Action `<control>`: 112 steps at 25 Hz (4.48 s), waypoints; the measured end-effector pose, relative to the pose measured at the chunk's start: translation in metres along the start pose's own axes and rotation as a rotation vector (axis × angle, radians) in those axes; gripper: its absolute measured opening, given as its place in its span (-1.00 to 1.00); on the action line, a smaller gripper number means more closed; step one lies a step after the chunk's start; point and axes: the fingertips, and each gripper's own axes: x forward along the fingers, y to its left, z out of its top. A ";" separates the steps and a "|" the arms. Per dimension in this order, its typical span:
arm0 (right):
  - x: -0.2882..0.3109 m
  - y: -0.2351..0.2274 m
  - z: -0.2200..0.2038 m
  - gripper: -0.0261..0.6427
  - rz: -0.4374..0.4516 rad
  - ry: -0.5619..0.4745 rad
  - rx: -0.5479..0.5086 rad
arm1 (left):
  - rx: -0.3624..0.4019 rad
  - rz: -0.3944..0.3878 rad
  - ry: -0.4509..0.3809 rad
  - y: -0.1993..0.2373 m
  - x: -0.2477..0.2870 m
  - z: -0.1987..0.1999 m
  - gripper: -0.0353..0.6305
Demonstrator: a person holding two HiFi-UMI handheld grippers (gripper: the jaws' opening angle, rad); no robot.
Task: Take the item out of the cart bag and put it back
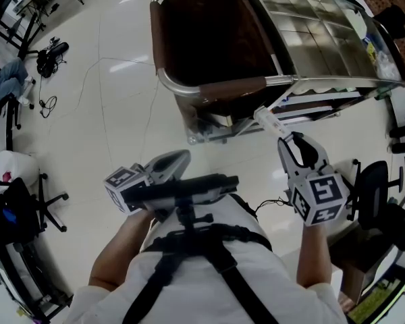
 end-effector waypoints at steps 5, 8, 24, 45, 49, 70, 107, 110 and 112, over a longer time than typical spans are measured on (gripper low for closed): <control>0.002 -0.001 -0.002 -0.50 0.002 0.009 -0.001 | -0.003 -0.001 0.007 0.001 0.001 -0.003 -0.88; 0.004 -0.003 -0.005 -0.50 0.000 0.010 0.004 | -0.004 -0.002 0.019 0.002 0.000 -0.005 -0.88; 0.015 -0.006 -0.013 -0.50 0.004 0.024 0.016 | 0.001 0.003 0.022 0.002 -0.002 -0.006 -0.88; 0.085 -0.008 -0.045 -0.50 0.059 0.140 0.018 | -0.002 0.039 -0.028 0.007 -0.011 0.000 -0.88; 0.099 -0.009 -0.053 -0.50 0.065 0.170 0.014 | -0.004 0.042 -0.030 0.007 -0.011 0.000 -0.88; 0.154 -0.017 -0.083 -0.50 0.051 0.316 -0.030 | -0.008 0.043 -0.022 0.007 -0.014 0.000 -0.88; 0.223 -0.001 -0.085 -0.49 0.071 0.445 -0.167 | -0.019 0.064 -0.034 0.014 -0.019 0.000 -0.88; 0.223 -0.001 -0.084 -0.47 0.068 0.436 -0.155 | -0.015 0.070 -0.043 0.013 -0.020 0.001 -0.88; 0.222 -0.001 -0.082 -0.36 0.067 0.421 -0.135 | -0.016 0.070 -0.042 0.013 -0.020 0.002 -0.88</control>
